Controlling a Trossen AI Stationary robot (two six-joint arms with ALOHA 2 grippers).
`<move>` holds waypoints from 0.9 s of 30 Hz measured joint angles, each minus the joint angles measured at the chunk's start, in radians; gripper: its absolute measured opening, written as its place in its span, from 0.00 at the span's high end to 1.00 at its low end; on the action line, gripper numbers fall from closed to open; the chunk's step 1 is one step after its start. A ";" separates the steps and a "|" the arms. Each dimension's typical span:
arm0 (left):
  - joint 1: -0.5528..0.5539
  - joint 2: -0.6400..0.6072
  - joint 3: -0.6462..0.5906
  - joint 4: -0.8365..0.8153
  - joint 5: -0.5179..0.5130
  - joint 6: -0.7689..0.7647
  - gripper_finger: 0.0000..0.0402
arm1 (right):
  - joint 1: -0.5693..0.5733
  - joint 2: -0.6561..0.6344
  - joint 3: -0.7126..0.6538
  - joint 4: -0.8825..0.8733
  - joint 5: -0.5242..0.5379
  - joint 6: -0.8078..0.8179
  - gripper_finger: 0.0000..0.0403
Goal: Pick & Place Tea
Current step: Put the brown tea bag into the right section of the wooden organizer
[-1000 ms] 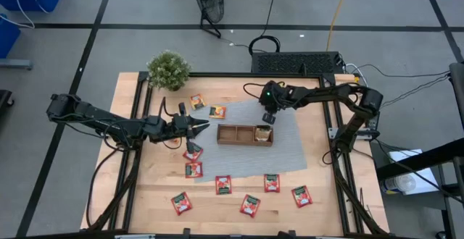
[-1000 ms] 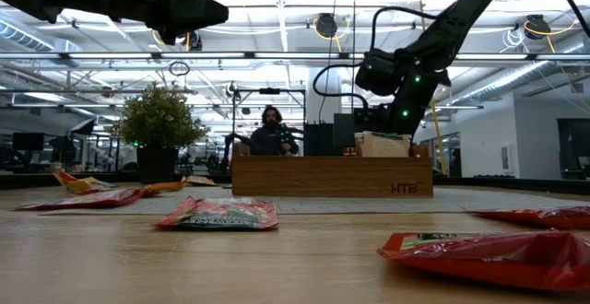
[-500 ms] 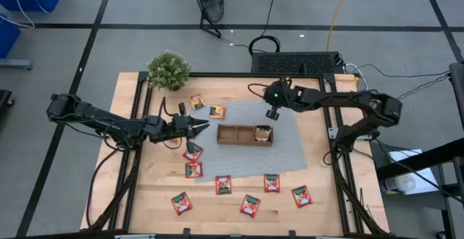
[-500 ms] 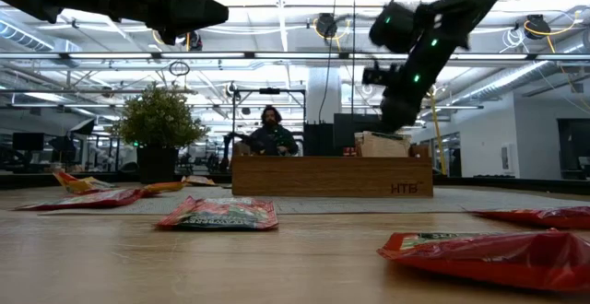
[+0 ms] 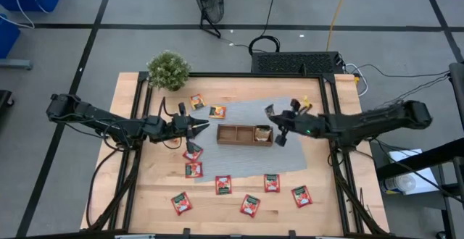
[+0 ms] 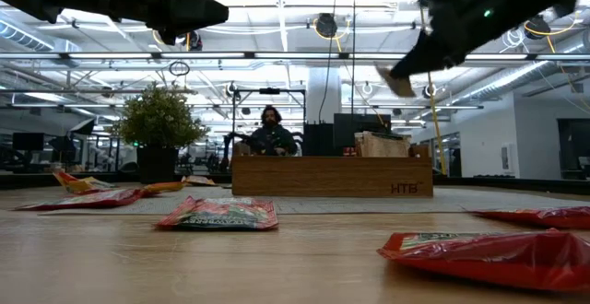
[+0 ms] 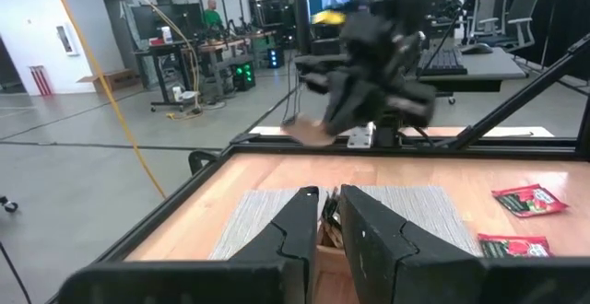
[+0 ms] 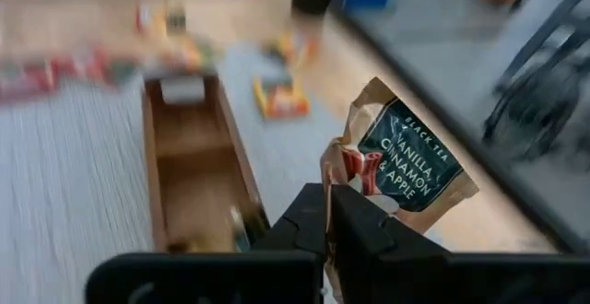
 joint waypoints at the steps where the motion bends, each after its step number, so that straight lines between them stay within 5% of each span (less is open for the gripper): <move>1: 0.000 0.000 0.000 0.000 0.000 0.000 0.86 | 0.054 0.002 -0.017 0.047 0.070 0.004 1.00; 7: 0.000 0.000 0.000 -0.001 0.000 0.000 0.86 | 0.268 0.154 -0.110 0.401 0.347 0.021 1.00; 13: 0.000 0.000 0.000 -0.001 0.000 0.000 0.86 | 0.290 0.424 -0.108 0.669 0.564 0.022 1.00; 20: 0.000 0.000 0.000 0.000 0.000 0.000 0.86 | 0.277 0.662 -0.060 0.806 0.586 0.072 1.00; 27: 0.000 0.000 0.000 -0.001 0.000 0.000 0.86 | 0.262 0.726 -0.036 0.814 0.632 0.072 0.99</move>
